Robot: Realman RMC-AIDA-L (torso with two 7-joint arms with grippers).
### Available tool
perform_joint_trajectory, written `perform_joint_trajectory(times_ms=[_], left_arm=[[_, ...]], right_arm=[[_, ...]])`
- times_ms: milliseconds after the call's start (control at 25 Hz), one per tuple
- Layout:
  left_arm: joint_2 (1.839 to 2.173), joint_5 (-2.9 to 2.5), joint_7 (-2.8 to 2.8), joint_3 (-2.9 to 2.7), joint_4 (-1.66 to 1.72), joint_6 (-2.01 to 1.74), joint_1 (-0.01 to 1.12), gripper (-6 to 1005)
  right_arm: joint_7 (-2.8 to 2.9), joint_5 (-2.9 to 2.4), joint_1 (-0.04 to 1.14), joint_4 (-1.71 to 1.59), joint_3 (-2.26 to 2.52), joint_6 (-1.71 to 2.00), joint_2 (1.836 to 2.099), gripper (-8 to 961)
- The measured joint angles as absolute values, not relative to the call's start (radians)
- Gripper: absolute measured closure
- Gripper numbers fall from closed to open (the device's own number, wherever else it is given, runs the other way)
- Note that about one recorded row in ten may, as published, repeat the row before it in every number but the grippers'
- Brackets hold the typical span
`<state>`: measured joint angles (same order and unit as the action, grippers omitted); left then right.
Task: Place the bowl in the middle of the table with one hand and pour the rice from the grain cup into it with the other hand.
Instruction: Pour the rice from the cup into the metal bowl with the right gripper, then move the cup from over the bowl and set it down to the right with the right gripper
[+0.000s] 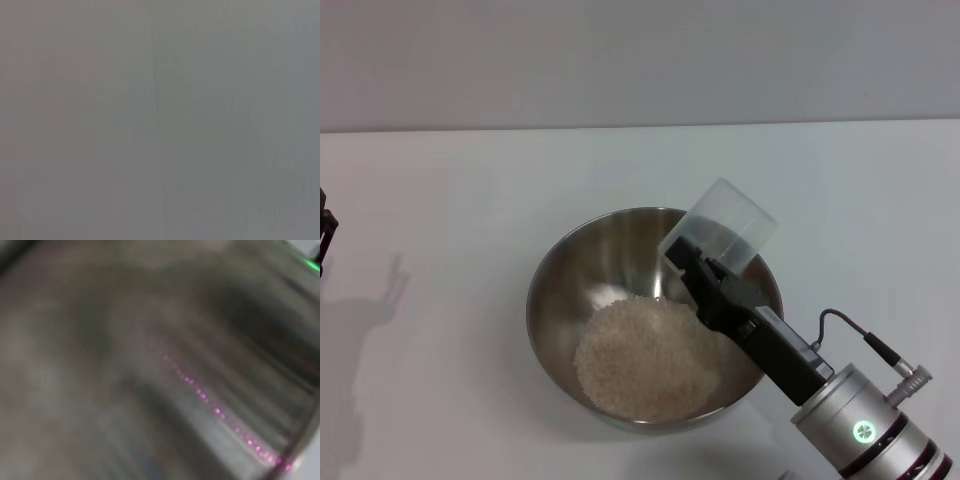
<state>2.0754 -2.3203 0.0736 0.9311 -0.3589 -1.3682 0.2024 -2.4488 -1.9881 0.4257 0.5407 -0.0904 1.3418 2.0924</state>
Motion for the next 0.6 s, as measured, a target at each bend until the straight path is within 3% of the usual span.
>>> perform_joint_trajectory(times_ms=[600], left_arm=[[2.075,-2.323,0.074,0.931,-0.359,-1.368,0.203,139]], right_arm=[[-2.459,-2.010,0.434,0.546,-0.100,1.326,2.092,941]])
